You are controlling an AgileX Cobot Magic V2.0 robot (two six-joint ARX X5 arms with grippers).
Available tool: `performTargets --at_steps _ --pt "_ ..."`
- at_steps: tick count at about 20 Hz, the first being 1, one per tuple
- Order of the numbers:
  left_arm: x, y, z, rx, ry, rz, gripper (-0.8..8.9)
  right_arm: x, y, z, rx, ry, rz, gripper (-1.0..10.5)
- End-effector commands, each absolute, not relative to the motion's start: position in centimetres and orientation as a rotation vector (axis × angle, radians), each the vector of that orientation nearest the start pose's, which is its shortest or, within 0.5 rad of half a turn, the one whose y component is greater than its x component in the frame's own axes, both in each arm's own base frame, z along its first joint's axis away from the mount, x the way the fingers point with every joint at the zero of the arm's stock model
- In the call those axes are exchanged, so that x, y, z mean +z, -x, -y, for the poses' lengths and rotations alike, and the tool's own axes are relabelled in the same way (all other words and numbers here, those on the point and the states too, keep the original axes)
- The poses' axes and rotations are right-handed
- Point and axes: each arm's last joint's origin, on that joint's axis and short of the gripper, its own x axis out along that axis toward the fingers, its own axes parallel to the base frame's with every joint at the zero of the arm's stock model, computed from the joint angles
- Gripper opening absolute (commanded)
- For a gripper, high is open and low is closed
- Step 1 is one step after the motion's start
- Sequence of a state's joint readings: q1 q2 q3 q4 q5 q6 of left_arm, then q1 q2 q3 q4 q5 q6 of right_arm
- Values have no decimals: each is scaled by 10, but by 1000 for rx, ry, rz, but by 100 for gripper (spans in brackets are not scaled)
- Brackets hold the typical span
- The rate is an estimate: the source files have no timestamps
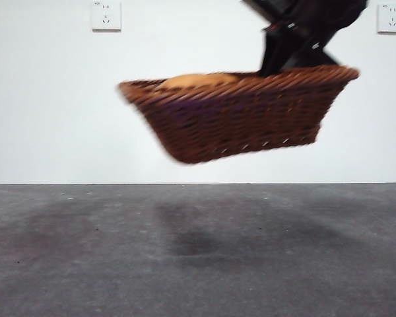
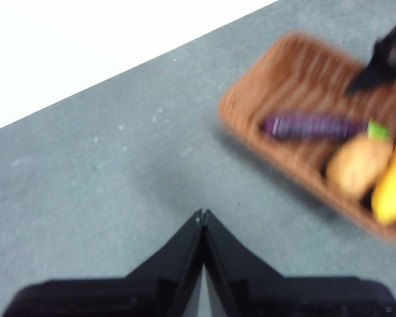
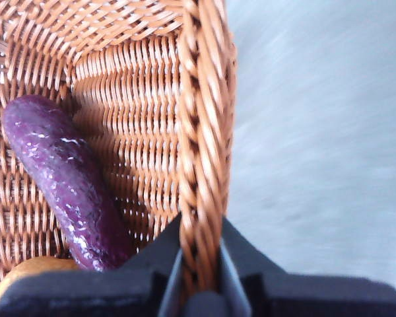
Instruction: Help me put the vegetables on the table into the basket
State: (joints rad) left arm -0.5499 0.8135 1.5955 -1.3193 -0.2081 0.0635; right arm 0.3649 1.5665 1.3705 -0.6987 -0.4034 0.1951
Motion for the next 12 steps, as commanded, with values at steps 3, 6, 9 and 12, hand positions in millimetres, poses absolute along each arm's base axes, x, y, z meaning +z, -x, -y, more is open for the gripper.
performTargets --at_steps 3,6,9,12 --pt "454 -38 16 -345 -227 -483 -8 307 -309 -81 524 -210 -997 -11" --pt "436 -38 16 -338 -223 -529 -8 308 -316 -53 459 -227 -968 -11" --pt "413 -42 19 -329 -214 -574 -8 307 -320 -25 410 -269 -954 -11" --pt "403 -47 22 -323 -177 -561 -8 300 -322 -6 369 -270 -960 -11"
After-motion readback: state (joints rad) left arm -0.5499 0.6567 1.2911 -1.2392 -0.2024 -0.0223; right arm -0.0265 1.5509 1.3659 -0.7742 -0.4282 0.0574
